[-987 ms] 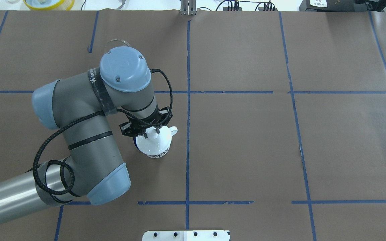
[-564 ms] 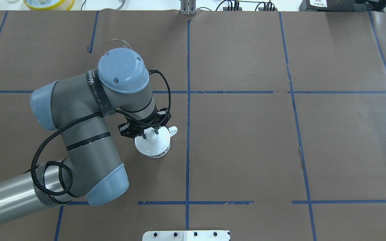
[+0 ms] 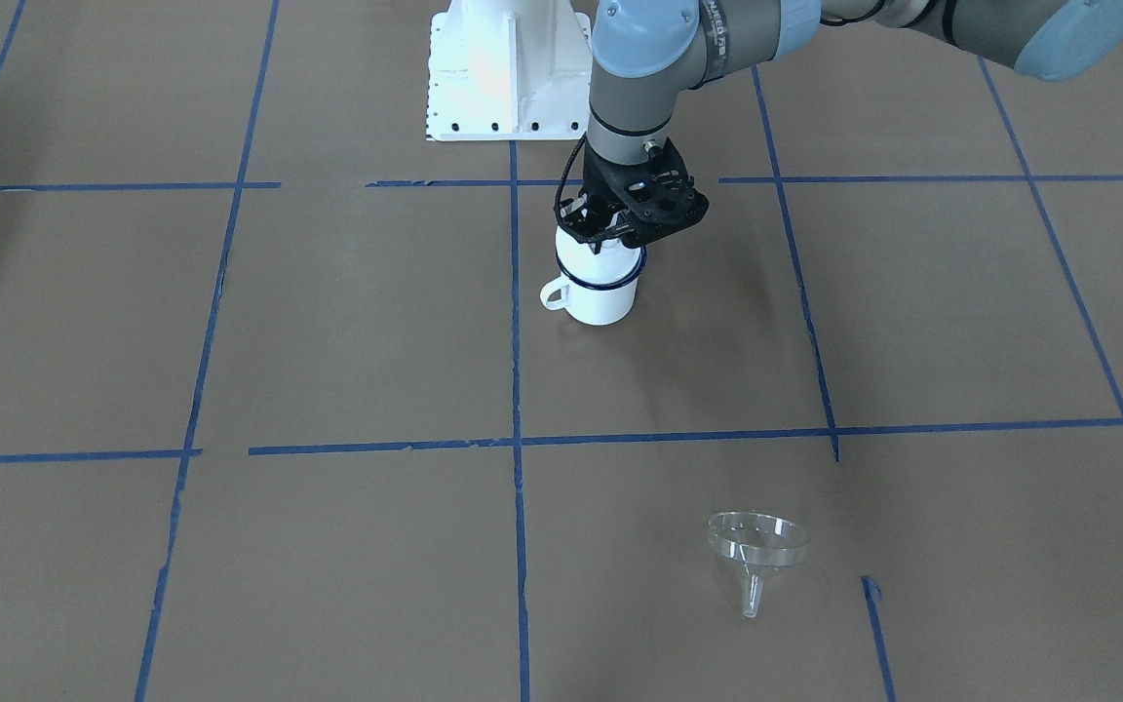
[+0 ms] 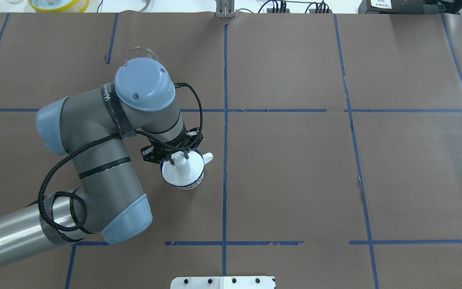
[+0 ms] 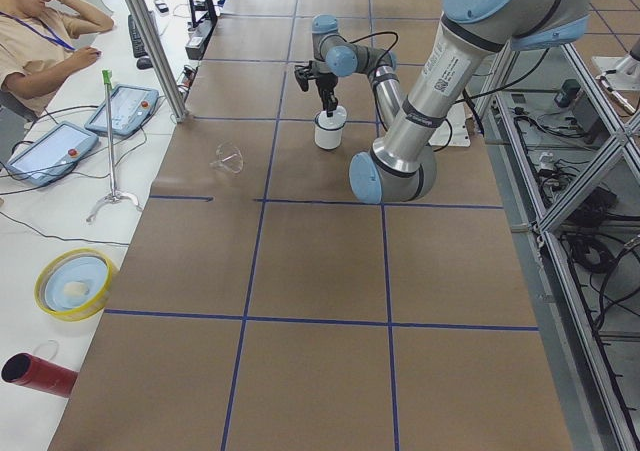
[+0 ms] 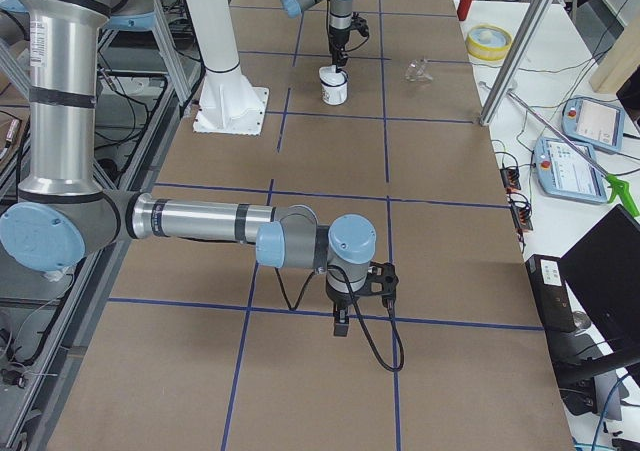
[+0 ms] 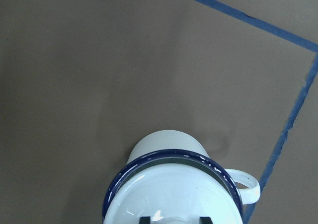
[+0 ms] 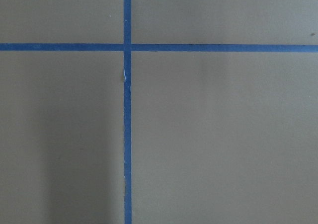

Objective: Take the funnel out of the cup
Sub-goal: 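Lower the white funnel into the mug and open the left gripper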

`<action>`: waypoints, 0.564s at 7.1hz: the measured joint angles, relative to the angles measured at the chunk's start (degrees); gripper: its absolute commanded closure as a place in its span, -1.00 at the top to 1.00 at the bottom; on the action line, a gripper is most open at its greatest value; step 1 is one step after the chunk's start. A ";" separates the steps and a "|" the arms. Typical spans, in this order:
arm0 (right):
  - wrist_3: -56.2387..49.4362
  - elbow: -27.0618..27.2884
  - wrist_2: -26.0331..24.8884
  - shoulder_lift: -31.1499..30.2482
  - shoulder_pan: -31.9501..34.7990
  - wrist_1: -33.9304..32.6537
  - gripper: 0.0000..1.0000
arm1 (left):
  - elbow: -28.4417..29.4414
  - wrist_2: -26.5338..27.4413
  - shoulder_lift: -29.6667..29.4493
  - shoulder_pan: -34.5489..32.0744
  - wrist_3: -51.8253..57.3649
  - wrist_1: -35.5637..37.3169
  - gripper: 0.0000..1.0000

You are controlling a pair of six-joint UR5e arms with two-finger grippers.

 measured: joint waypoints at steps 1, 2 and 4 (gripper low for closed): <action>0.00 0.00 0.00 0.00 0.00 0.00 1.00 | -0.20 0.06 0.06 0.09 0.07 -0.10 -1.00; 0.00 0.00 0.00 0.00 0.00 0.00 1.00 | -0.41 0.10 0.08 0.05 0.13 -0.11 -1.00; 0.00 0.00 0.00 0.00 0.00 0.00 1.00 | -0.78 0.11 0.00 -0.74 0.17 -0.12 -1.00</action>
